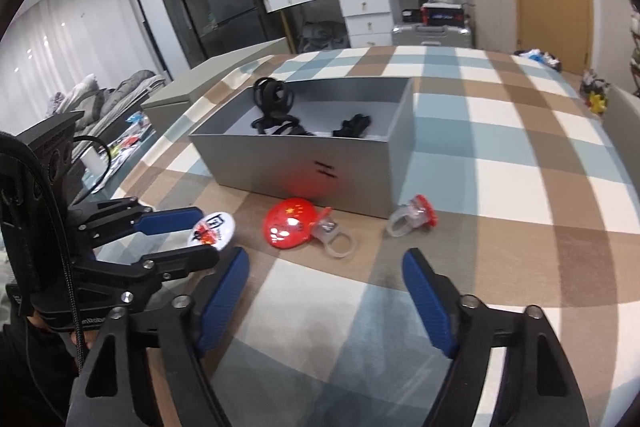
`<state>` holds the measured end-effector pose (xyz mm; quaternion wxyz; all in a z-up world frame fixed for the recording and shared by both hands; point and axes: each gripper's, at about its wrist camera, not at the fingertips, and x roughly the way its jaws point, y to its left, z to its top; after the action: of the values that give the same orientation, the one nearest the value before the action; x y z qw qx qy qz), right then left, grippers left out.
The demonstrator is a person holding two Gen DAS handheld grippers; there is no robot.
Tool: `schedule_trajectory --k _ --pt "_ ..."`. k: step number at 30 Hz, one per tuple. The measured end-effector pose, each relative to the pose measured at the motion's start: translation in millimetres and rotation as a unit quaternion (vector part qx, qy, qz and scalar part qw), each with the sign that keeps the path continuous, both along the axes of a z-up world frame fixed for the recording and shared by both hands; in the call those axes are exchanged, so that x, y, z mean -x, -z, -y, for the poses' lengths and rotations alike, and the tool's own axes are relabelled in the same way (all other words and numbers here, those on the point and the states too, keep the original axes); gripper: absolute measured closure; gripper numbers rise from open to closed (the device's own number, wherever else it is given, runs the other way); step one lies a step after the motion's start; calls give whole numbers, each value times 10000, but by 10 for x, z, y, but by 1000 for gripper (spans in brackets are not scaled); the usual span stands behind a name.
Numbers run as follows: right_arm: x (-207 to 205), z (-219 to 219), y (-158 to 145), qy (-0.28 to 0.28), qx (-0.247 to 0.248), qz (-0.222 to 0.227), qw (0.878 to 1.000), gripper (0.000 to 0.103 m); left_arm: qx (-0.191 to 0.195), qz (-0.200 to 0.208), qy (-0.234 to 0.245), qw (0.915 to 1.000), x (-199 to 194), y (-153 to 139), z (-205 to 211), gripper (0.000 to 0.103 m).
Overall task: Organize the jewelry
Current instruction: 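Grasp the white round badge with the left tool, then grasp the red-capped ring with the right tool while the left tool holds the badge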
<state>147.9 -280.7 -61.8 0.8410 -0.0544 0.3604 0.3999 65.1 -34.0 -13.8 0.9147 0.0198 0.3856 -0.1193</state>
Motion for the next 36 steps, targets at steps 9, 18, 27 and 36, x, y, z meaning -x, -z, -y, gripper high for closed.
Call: schedule_trajectory --k 9,18,27,36 --pt "-105 -193 64 -90 194 -167 9996 45 3 3 -75 10000 15 -3 -56 66" --pt "-172 -308 107 11 447 -197 9988 50 22 -58 -88 9999 2 22 -70 66" --pt "-165 -348 97 149 639 -45 9978 57 -13 -70 -55 10000 -3 24 -63 66" --pt "-153 -353 98 215 790 71 9966 75 -17 -65 -53 10000 -2 24 -61 66"
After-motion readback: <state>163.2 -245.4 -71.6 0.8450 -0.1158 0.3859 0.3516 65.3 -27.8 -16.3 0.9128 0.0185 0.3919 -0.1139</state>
